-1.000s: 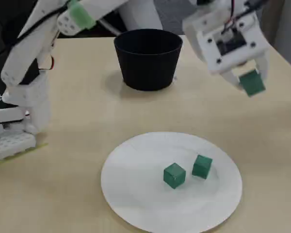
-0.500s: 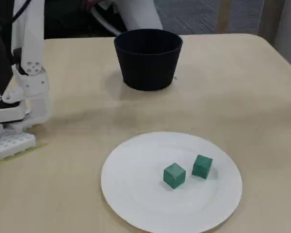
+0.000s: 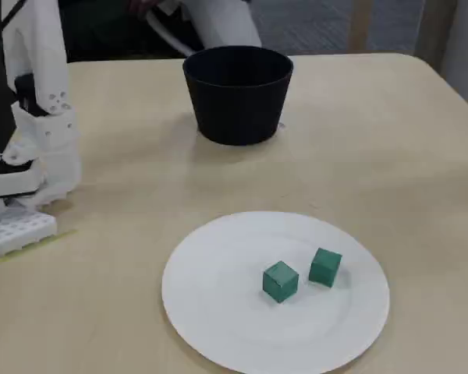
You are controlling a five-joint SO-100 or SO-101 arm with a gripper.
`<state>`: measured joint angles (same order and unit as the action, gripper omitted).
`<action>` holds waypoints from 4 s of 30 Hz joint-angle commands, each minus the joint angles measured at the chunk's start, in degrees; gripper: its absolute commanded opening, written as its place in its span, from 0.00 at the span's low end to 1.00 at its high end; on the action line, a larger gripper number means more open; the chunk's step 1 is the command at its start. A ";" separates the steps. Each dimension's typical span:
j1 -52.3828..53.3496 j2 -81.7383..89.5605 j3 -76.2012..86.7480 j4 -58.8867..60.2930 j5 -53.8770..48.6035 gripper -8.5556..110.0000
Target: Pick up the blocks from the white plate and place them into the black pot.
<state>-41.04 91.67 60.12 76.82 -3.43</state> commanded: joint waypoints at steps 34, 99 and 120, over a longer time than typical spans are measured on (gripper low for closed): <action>12.57 10.55 31.82 -12.22 -4.39 0.05; 60.12 -24.17 1.85 14.50 18.81 0.45; 63.02 -34.89 -8.44 14.68 20.48 0.45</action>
<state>21.71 56.43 54.67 91.41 16.61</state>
